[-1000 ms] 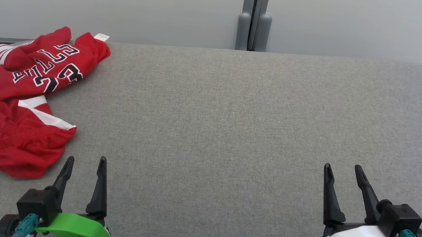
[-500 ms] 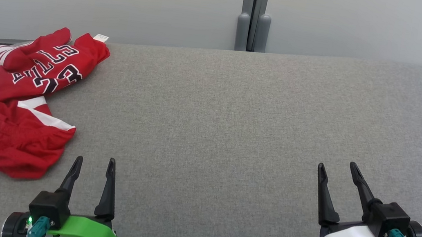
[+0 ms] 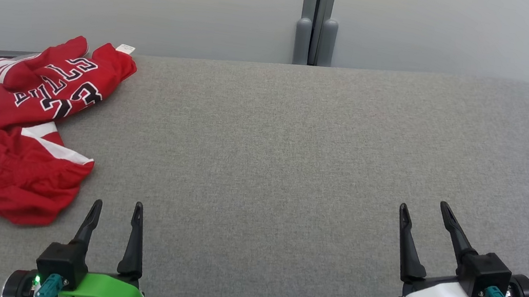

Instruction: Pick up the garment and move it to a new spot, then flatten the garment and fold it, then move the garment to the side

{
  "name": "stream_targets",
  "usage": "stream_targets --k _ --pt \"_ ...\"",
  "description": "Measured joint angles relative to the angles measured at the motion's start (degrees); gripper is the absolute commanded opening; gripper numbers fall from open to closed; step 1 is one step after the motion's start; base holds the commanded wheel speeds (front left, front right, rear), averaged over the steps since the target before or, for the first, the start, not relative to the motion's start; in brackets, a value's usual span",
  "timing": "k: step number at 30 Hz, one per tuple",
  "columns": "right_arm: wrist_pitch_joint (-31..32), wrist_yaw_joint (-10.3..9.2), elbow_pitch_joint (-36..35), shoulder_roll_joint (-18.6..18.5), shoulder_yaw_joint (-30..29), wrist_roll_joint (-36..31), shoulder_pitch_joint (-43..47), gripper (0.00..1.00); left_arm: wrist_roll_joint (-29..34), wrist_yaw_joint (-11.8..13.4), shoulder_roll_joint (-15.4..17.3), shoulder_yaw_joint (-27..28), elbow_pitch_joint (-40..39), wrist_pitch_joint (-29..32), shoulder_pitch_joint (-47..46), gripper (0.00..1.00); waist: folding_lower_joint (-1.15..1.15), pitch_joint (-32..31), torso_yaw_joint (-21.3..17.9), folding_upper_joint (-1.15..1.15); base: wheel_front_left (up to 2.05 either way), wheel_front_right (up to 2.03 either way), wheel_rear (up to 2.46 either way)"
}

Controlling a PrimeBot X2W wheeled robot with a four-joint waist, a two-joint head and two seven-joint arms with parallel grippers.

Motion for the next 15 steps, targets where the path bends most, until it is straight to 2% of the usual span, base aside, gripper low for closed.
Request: stream_targets --k 15 --pt "0.0 0.0 0.2 0.0 0.0 0.0 0.0 1.0 -0.2 0.0 0.0 0.0 0.3 0.0 -0.1 1.0 0.0 0.0 0.1 0.0 0.0 0.0 0.0"
